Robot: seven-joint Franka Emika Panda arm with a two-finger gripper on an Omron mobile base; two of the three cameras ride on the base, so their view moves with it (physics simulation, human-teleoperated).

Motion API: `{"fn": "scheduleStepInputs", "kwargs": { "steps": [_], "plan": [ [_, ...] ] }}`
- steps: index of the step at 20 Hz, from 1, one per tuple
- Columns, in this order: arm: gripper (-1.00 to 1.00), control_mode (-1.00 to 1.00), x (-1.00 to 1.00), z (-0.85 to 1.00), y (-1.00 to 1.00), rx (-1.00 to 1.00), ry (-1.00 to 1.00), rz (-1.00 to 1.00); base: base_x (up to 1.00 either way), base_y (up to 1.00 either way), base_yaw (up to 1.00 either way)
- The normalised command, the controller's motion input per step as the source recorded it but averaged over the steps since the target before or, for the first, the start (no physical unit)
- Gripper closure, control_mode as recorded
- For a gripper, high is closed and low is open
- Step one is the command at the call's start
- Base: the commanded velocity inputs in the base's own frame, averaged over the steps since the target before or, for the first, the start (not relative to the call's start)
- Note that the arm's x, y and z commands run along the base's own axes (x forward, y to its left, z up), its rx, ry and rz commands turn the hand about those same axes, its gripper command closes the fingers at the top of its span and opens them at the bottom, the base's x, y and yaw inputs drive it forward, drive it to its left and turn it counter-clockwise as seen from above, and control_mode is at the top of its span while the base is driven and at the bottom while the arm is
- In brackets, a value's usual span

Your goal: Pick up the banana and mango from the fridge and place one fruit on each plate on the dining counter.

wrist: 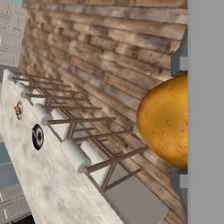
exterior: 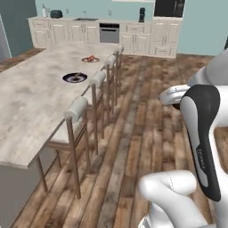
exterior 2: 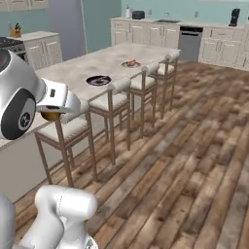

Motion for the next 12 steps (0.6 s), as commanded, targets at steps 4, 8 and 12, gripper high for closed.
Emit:
{"fn": "scheduleStepInputs", "kwargs": {
  "steps": [4,8,12],
  "plan": [
    [1.00,1.00,0.00,0.00,0.00,0.00,0.00,0.00,0.80,-0.98,0.52],
    [1.00,1.00,0.00,0.00,0.00,0.00,0.00,0.00,0.84,-0.83,0.61],
    [1.00,1.00,0.00,0.00,0.00,0.00,0.00,0.00,0.82,-0.82,0.66]
  ]
}}
